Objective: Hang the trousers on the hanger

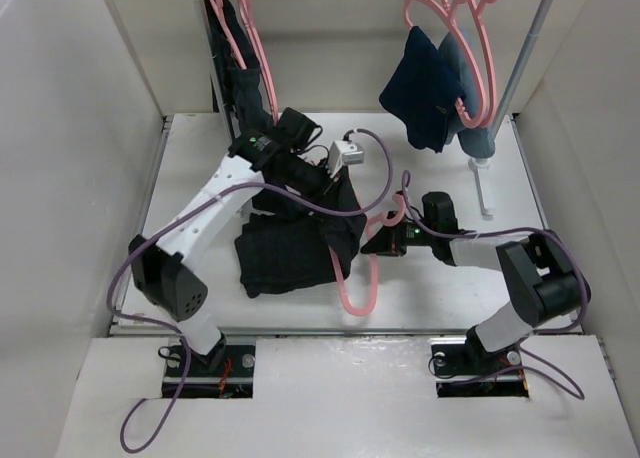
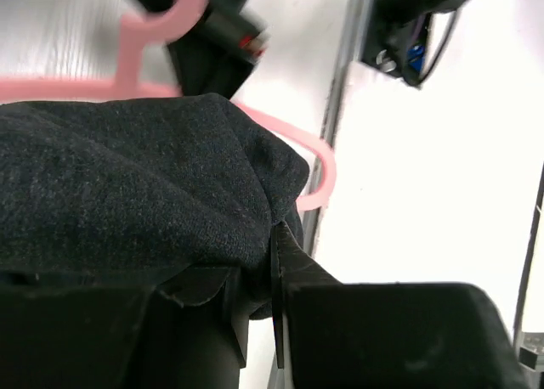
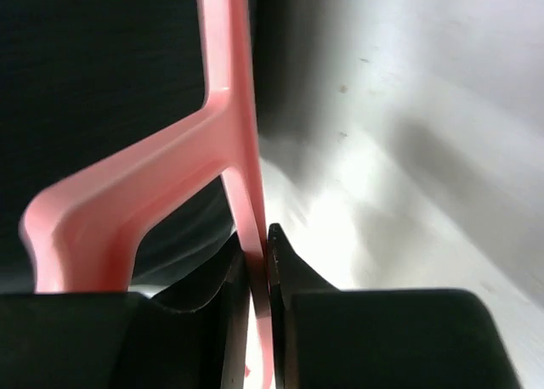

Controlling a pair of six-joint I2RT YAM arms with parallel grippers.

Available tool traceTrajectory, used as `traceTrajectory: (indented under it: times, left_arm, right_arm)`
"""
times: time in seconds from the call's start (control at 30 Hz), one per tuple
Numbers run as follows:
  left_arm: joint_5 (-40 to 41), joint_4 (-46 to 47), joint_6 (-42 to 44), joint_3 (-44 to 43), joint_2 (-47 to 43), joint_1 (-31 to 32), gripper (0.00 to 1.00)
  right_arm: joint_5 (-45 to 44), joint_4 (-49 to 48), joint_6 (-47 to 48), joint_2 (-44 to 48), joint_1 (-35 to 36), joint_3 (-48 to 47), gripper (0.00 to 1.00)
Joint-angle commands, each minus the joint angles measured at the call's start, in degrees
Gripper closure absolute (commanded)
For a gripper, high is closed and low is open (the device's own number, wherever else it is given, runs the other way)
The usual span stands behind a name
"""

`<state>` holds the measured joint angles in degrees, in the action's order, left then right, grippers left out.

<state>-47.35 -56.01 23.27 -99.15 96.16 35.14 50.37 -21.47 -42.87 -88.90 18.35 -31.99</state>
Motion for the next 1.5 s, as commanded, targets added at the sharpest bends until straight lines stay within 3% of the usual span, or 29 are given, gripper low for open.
traceTrajectory:
  times: [0.0,0.17,0.27,0.4,0.63,0.67,0.7,0.8,0.9,1.1,1.3,1.47]
  left_arm:
    - [-8.2,-3.9,4.1,-4.7,-6.5,-0.4,1.0]
    - [-4.5,-2.4,2.8,-2.5,-9.1,-0.9,1.0]
    - [-1.9,-3.6,4.7,0.8,-11.1,-4.2,1.0]
    - [7.3,-3.4,9.4,13.7,-16.0,-9.4,1.0]
    - [22.6,2.9,16.3,35.7,-20.3,-11.1,1.0]
    - [23.7,5.4,16.3,37.8,-20.3,-11.1,0.71]
    - [24.5,6.3,16.8,39.5,-20.3,-10.4,0.53]
    - [25.6,8.4,17.7,43.6,-20.8,-8.6,0.29]
    - [24.5,8.4,20.4,43.6,-22.9,-8.6,0.24]
    - [20.4,5.2,22.5,36.5,-24.9,-5.0,0.26]
    - [11.0,2.0,18.0,28.5,-25.4,-1.0,0.27]
    - [-2.2,4.2,9.4,16.9,-25.9,2.3,0.19]
  right_arm:
    - [-3.1,0.6,1.1,-3.1,2.7,-3.1,1.0]
    - [-7.1,0.6,-1.1,-5.0,6.8,-6.0,1.0]
    - [-11.7,1.9,-2.9,1.1,6.1,-3.4,1.0]
    - [-18.4,10.6,-0.8,12.4,2.5,1.3,1.0]
    - [-25.7,28.9,5.4,26.5,0.5,-2.4,1.0]
    - [-25.7,30.2,5.4,27.3,0.5,-3.3,1.0]
    - [-25.7,32.4,6.0,28.4,0.5,-5.4,1.0]
    - [-26.2,38.0,8.4,29.1,0.5,-10.6,1.0]
    - [-26.8,41.6,9.1,29.1,1.9,-15.0,1.0]
    - [-29.7,49.6,9.6,28.6,6.3,-23.4,1.0]
    - [-34.5,63.4,9.6,27.1,12.6,-42.4,1.0]
    - [-42.4,72.3,7.5,24.2,17.8,-57.0,1.0]
